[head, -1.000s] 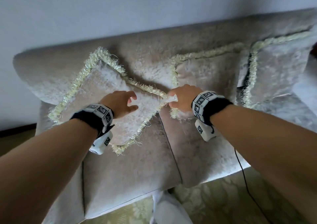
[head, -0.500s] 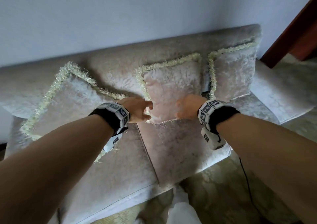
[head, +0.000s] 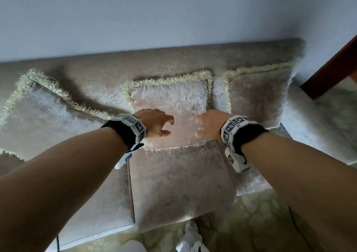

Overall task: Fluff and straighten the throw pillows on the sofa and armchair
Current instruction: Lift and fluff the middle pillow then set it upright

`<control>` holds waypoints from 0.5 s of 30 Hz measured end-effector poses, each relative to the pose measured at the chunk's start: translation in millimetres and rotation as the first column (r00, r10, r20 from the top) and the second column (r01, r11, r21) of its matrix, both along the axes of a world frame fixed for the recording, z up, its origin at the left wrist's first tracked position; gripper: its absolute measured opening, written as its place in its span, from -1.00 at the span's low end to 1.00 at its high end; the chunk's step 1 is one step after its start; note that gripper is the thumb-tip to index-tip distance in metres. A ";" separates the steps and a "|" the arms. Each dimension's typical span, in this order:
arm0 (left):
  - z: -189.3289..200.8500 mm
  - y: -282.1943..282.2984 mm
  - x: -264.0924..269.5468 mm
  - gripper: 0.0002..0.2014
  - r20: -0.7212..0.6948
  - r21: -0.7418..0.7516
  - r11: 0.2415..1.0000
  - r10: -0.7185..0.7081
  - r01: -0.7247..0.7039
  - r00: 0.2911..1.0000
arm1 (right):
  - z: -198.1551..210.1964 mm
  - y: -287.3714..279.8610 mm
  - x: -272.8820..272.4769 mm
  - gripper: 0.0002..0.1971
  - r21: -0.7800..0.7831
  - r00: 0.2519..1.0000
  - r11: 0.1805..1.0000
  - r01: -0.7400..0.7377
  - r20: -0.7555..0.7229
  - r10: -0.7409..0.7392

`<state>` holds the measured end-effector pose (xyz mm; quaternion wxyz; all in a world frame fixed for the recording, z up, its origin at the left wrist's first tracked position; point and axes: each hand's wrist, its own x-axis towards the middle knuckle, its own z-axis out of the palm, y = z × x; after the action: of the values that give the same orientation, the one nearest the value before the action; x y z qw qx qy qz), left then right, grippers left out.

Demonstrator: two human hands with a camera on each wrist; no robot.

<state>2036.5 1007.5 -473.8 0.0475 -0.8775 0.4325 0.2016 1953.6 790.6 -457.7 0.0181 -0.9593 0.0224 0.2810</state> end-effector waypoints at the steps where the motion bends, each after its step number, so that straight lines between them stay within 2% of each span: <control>1: -3.9 -7.4 0.1 -0.55 -0.021 -0.002 1.000 0.016 -0.016 1.000 | -2.2 -11.7 4.9 -0.35 0.009 1.000 1.000 -0.013 -0.004 0.013; 5: -25.8 -16.4 18.3 -0.53 -0.095 0.006 0.997 0.083 -0.083 0.992 | -21.0 -39.8 28.7 -0.37 0.087 1.000 0.996 -0.015 -0.008 0.016; 9: -68.4 -12.2 51.7 -0.44 -0.108 -0.120 0.964 0.224 -0.236 0.969 | -64.4 -52.2 58.4 -0.34 0.164 1.000 0.986 0.009 0.023 -0.013; 12: -120.0 -11.0 79.6 -0.35 -0.136 -0.270 0.885 0.354 -0.378 0.925 | -106.5 -66.1 78.2 -0.31 0.230 0.987 0.971 0.062 0.133 -0.095; 15: -180.2 -11.6 104.6 -0.28 -0.153 -0.431 0.730 0.520 -0.531 0.840 | -162.3 -86.9 105.0 -0.23 0.359 0.935 0.921 0.148 0.252 -0.249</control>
<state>2141.0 995.9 -654.0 -0.2235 -0.9473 0.2022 0.1089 2058.6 703.6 -620.0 0.2126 -0.9657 0.0696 0.1321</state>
